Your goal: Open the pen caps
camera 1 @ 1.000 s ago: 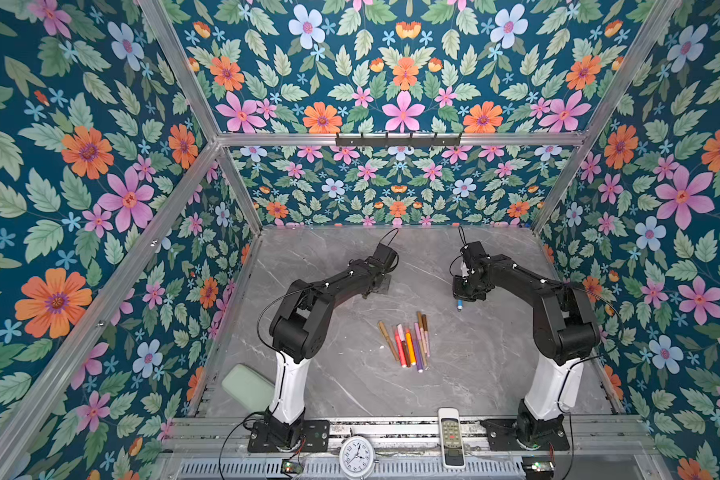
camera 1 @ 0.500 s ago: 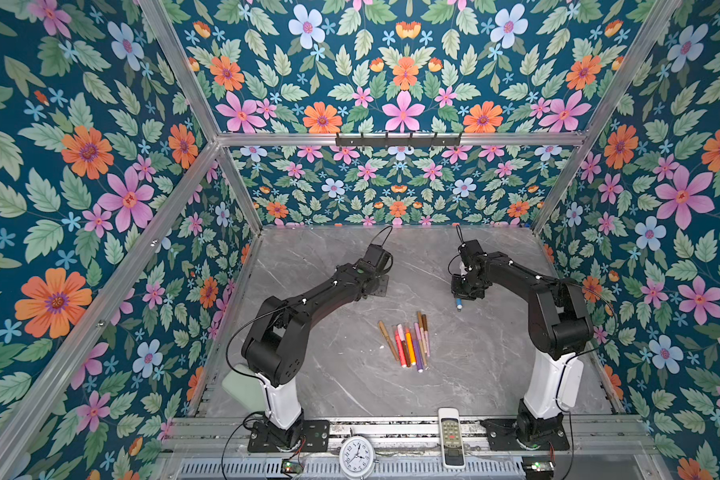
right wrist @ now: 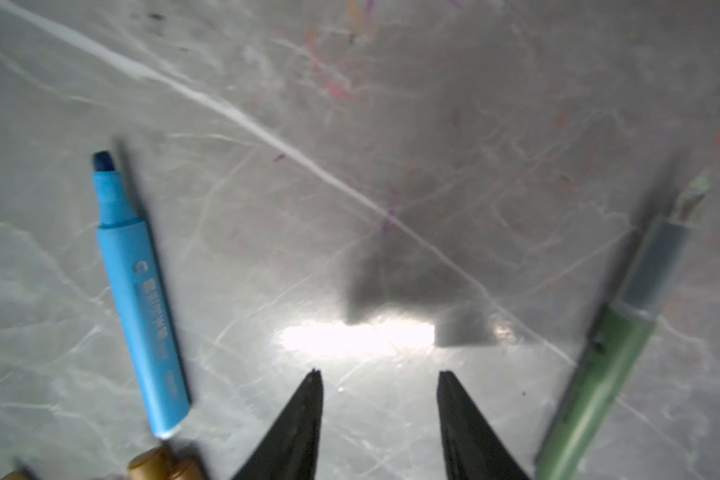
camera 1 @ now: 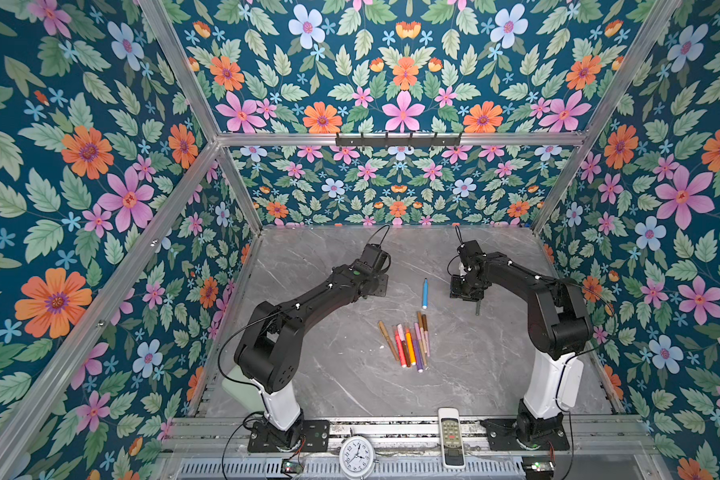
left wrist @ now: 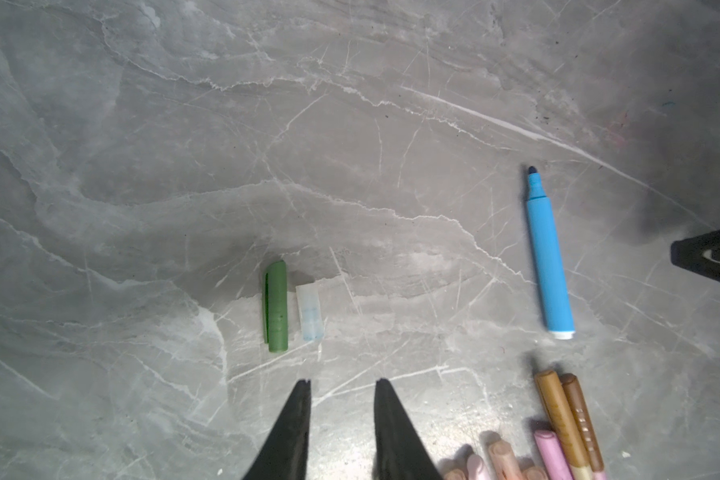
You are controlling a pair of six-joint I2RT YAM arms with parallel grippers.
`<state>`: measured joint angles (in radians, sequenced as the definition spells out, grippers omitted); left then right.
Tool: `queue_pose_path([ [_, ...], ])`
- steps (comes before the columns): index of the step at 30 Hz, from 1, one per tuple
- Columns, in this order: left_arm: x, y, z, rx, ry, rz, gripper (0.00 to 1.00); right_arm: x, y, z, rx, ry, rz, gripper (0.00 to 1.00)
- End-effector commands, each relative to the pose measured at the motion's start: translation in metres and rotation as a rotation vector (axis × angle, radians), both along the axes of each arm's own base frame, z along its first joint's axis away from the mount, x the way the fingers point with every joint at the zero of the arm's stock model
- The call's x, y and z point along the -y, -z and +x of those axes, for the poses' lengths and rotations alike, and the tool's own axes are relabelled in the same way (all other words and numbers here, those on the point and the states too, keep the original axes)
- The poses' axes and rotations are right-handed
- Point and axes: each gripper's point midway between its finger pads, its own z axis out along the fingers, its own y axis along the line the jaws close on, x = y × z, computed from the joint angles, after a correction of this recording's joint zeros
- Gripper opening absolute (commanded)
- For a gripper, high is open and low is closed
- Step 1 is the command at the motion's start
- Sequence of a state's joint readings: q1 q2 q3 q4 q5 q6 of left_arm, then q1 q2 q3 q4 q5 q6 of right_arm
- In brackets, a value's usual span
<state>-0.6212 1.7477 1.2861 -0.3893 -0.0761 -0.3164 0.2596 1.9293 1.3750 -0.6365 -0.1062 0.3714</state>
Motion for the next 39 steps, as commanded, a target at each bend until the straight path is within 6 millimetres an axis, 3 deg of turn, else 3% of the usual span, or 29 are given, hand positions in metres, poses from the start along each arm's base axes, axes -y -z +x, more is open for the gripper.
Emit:
queue_pose_path([
  [1, 0.004, -0.006, 0.002, 0.018, -0.005, -0.044, 0.3, -0.042, -0.014, 0.002, 0.043, -0.115, 0.111, 0.52],
  [5, 0.003, -0.004, 0.001, 0.001, -0.011, -0.095, 0.3, -0.096, -0.016, 0.002, 0.036, -0.234, 0.101, 0.53],
  [9, -0.012, -0.008, -0.004, 0.016, -0.043, -0.133, 0.29, -0.126, 0.0, 0.014, -0.009, -0.212, 0.013, 0.54],
  [15, -0.046, -0.006, -0.016, 0.014, -0.092, -0.138, 0.31, -0.137, 0.028, 0.031, -0.057, -0.15, -0.17, 0.55],
  [19, -0.059, -0.004, -0.024, 0.014, -0.108, -0.14, 0.31, -0.134, 0.031, 0.034, -0.039, -0.126, -0.221, 0.51],
  [22, -0.063, -0.003, -0.026, 0.014, -0.111, -0.142, 0.31, -0.128, 0.027, 0.034, -0.013, -0.11, -0.238, 0.46],
  [26, -0.062, -0.002, -0.025, 0.01, -0.107, -0.147, 0.31, -0.114, 0.02, 0.031, 0.016, -0.093, -0.274, 0.28],
  [30, -0.06, -0.001, -0.025, 0.006, -0.101, -0.154, 0.31, -0.079, 0.018, 0.021, 0.008, -0.032, -0.278, 0.11],
  [35, -0.056, 0.004, -0.025, -0.005, -0.099, -0.169, 0.31, -0.023, 0.021, 0.0, -0.011, 0.072, -0.249, 0.09],
  [39, -0.05, 0.009, -0.023, -0.018, -0.092, -0.191, 0.3, 0.011, 0.026, -0.016, -0.025, 0.137, -0.248, 0.09],
])
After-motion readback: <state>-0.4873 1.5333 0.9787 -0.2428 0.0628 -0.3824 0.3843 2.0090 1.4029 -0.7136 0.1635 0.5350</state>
